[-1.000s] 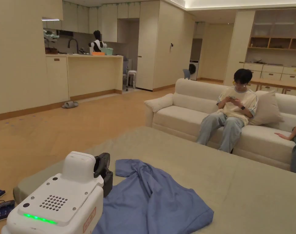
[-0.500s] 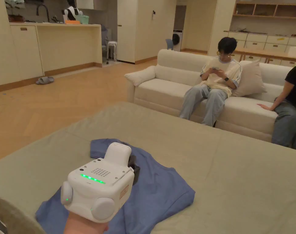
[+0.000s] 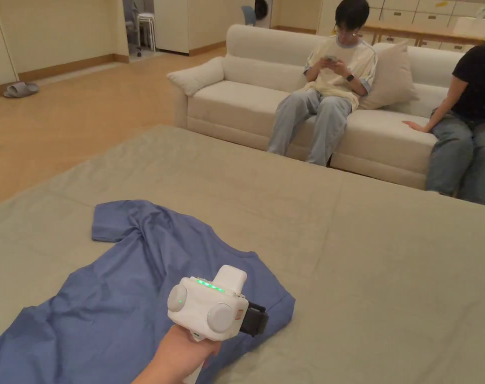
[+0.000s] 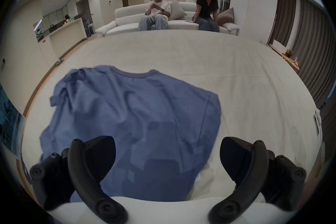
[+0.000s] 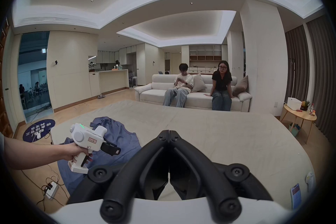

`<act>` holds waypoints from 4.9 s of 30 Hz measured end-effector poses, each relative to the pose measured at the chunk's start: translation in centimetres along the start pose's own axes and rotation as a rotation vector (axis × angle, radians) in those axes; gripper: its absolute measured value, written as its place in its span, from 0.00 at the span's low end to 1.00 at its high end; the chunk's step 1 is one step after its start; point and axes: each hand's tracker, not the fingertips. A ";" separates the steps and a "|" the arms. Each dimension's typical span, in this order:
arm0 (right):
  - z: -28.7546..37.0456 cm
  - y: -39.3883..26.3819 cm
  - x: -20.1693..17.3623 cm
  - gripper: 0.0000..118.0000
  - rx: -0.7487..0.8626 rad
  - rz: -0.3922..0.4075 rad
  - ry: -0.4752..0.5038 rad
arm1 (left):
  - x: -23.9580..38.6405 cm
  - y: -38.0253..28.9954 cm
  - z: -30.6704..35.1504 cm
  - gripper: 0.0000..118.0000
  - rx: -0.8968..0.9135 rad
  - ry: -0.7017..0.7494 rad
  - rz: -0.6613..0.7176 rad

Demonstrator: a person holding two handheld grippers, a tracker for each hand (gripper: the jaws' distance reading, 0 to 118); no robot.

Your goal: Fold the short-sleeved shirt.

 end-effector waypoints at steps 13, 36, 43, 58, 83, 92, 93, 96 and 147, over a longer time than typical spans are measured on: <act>-2.3 -2.1 0.8 0.00 -0.067 -0.076 -0.018 | -0.5 0.1 -2.4 0.58 -0.050 0.008 0.034; 7.8 -0.6 6.9 0.00 0.003 -0.138 -0.172 | 30.5 3.2 5.4 0.04 0.103 -0.427 -0.244; 14.3 0.1 9.6 0.00 0.037 -0.126 -0.275 | 49.4 -7.4 11.4 0.04 0.003 -0.720 -0.442; 19.1 -0.5 11.5 0.00 0.064 -0.156 -0.320 | 41.6 -6.4 16.3 0.98 0.191 -0.819 -0.153; 28.6 0.7 4.2 0.00 0.147 -0.010 -0.415 | 3.1 -16.6 51.2 0.00 0.823 0.210 0.036; 29.4 1.1 4.6 0.00 0.167 -0.021 -0.410 | 4.6 -15.7 48.3 0.00 0.817 0.136 0.062; 29.2 1.2 4.7 0.00 0.168 -0.025 -0.409 | 4.9 -15.3 47.9 0.00 0.801 0.115 0.059; 28.4 1.5 4.8 0.00 0.170 -0.033 -0.392 | 5.3 -13.8 44.9 0.00 0.719 0.066 0.071; 8.0 -1.1 7.3 0.00 -0.075 -0.031 -0.181 | 1.2 -7.7 9.4 0.01 0.158 -0.064 0.266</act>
